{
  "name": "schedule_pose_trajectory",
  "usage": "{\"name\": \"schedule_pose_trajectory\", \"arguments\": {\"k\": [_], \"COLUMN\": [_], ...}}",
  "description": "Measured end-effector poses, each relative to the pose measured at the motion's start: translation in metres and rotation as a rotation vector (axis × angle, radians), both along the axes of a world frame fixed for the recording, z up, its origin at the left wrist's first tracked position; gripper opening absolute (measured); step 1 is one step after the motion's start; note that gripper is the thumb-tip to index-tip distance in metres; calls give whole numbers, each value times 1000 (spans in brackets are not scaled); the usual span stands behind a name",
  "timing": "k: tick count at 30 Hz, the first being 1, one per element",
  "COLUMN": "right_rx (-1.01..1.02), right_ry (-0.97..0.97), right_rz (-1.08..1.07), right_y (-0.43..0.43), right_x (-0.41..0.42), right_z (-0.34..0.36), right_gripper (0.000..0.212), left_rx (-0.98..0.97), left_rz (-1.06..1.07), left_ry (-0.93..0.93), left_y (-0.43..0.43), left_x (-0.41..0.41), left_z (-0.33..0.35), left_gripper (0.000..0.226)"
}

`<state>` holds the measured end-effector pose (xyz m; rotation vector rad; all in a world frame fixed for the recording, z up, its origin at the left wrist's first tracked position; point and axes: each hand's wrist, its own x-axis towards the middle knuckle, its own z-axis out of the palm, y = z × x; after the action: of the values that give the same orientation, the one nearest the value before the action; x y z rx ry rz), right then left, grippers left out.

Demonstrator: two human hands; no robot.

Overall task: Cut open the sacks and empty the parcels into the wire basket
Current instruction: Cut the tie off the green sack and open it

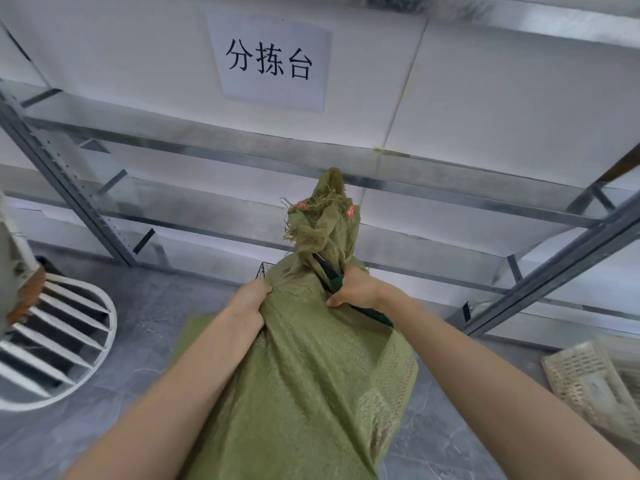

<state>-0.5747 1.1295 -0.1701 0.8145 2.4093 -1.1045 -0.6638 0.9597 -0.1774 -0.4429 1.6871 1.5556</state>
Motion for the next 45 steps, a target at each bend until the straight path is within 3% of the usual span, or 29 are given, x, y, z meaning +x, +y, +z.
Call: {"name": "schedule_pose_trajectory", "arguments": {"k": [6, 8, 10, 12, 15, 19, 21, 27, 28, 30, 32, 34, 38, 45], "right_rx": [-6, -15, -21, -31, -28, -6, 6, 16, 21, 34, 38, 31, 44, 49], "right_ry": [-80, -127, -179, -216, -223, -220, -216, -218, -227, -243, -256, -263, -272, -265], "right_rz": [-15, 5, 36, 60, 66, 38, 30, 48, 49, 62, 78, 83, 93, 112], "right_y": [4, 4, 2, 2, 13, 27, 27, 29, 29, 28, 27, 26, 24, 21], "right_x": [-4, -2, 2, 6, 6, 7, 9, 9, 8, 10, 12, 13, 16, 16], "right_z": [-21, -29, -38, -45, -45, -43, -43, -40, -40, -37, -35, -35, -38, -37], "right_gripper": [56, 48, 45, 47, 44, 43, 46, 41, 41, 35, 32, 28, 15, 14], "left_rx": [-53, -154, -267, -325, -217, -4, -59, -223, -248, -300, -313, -291, -222, -228], "left_rz": [8, -37, -98, -178, -277, -698, -904, -1240, -1301, -1421, -1502, -1569, -1707, -1853], "left_ry": [-28, 22, 96, 176, 253, 276, 345, 409, 410, 415, 413, 392, 337, 268], "left_y": [4, 2, -2, -8, -12, -23, -26, -25, -25, -26, -27, -29, -36, -42], "left_x": [1, 5, 11, 19, 28, 38, 40, 32, 31, 31, 33, 37, 46, 51], "left_z": [-20, -34, -46, -47, -41, -15, -8, -6, -3, 2, 7, 9, 16, 35], "left_gripper": [21, 13, 20, 8, 15, 11, 13, 21, 31, 78, 108, 110, 90, 116]}}
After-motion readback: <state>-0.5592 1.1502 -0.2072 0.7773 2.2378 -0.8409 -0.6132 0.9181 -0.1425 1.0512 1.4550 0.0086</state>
